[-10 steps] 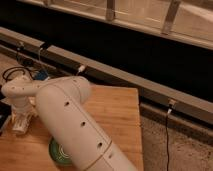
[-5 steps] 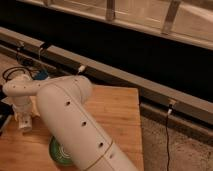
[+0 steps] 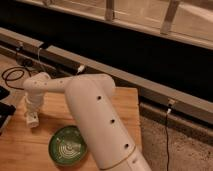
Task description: Place the bottle in the ceramic bowl
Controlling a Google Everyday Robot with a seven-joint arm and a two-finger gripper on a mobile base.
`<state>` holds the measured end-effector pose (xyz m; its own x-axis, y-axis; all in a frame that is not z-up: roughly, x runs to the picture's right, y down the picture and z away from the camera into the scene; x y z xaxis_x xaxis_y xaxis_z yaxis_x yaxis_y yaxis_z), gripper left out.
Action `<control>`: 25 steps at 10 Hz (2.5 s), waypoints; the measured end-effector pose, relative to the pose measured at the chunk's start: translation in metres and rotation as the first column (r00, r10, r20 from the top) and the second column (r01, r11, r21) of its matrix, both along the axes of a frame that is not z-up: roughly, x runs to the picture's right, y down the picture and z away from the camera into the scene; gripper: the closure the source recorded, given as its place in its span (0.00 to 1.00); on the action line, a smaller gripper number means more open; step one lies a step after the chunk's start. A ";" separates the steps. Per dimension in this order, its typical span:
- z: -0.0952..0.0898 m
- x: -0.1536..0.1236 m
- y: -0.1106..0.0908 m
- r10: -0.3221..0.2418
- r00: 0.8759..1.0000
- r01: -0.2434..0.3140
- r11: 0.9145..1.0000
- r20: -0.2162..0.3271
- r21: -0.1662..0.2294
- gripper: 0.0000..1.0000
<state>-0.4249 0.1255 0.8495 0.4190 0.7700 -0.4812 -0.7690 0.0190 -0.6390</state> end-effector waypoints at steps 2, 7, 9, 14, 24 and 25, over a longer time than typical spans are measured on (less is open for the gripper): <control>-0.004 0.034 -0.025 -0.008 1.000 0.009 0.999 -0.015 0.039 1.00; -0.038 0.145 -0.031 -0.012 0.998 0.018 0.996 -0.067 0.086 1.00; -0.058 0.189 -0.020 -0.014 0.997 0.021 0.996 -0.074 0.085 1.00; -0.123 0.250 0.026 -0.016 0.995 0.022 0.998 -0.103 0.055 1.00; -0.174 0.213 0.095 -0.061 0.995 0.058 0.997 -0.083 -0.041 0.96; -0.174 0.214 0.095 -0.059 0.995 0.055 0.998 -0.085 -0.041 0.96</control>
<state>-0.2106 0.2200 0.6759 0.4172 0.7263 -0.5463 -0.8198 0.0412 -0.5712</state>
